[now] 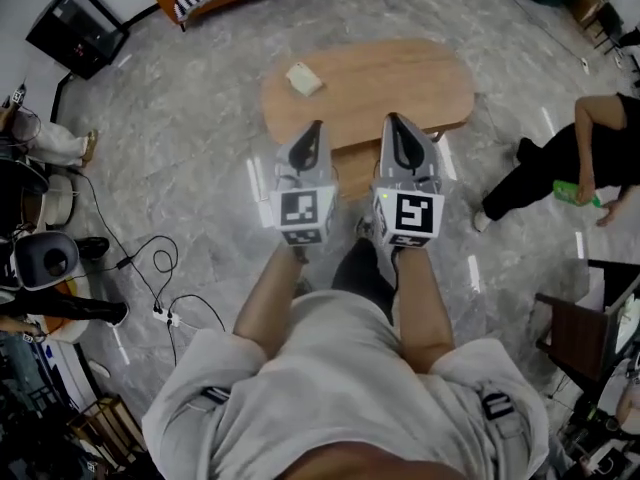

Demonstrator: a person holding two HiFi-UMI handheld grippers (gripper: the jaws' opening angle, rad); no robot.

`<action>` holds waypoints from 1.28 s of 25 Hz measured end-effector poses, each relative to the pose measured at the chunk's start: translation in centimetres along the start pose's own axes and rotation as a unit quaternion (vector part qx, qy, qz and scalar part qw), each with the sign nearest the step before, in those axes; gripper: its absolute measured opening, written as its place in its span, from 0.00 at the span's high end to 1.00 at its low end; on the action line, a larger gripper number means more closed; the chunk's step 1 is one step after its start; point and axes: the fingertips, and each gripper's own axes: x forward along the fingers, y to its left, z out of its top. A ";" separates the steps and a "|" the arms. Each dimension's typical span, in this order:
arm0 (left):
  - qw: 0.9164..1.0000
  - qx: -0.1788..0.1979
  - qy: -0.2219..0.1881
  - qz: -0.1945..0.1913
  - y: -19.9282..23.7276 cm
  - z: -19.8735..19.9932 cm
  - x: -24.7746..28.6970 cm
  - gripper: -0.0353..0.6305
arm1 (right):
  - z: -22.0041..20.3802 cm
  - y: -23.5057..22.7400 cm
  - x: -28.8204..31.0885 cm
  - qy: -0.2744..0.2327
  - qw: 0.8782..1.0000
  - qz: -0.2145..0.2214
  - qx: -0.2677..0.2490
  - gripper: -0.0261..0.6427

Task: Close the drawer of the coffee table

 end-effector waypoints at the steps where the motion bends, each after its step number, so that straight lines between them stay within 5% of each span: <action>1: 1.000 0.001 0.003 0.007 0.1 0.0 1.5 0.92 | -0.3 -1.1 1.5 0.001 1.000 0.004 0.001 0.95; 10: 0.997 0.009 0.059 0.053 0.4 -2.5 11.2 0.92 | -5.0 -8.8 10.2 0.030 0.998 0.037 0.035 0.95; 16: 0.991 -0.002 0.111 0.080 1.6 -7.5 13.4 0.92 | -12.0 -11.5 12.2 0.089 0.994 0.043 0.044 0.95; 24: 0.974 -0.062 0.197 0.094 5.3 -18.6 12.3 0.92 | -21.7 -6.1 12.4 0.186 0.975 0.109 0.042 0.95; 32: 0.965 -0.030 0.258 0.030 7.4 -31.3 13.4 0.92 | -35.6 -1.3 11.1 0.288 0.942 0.171 0.022 0.95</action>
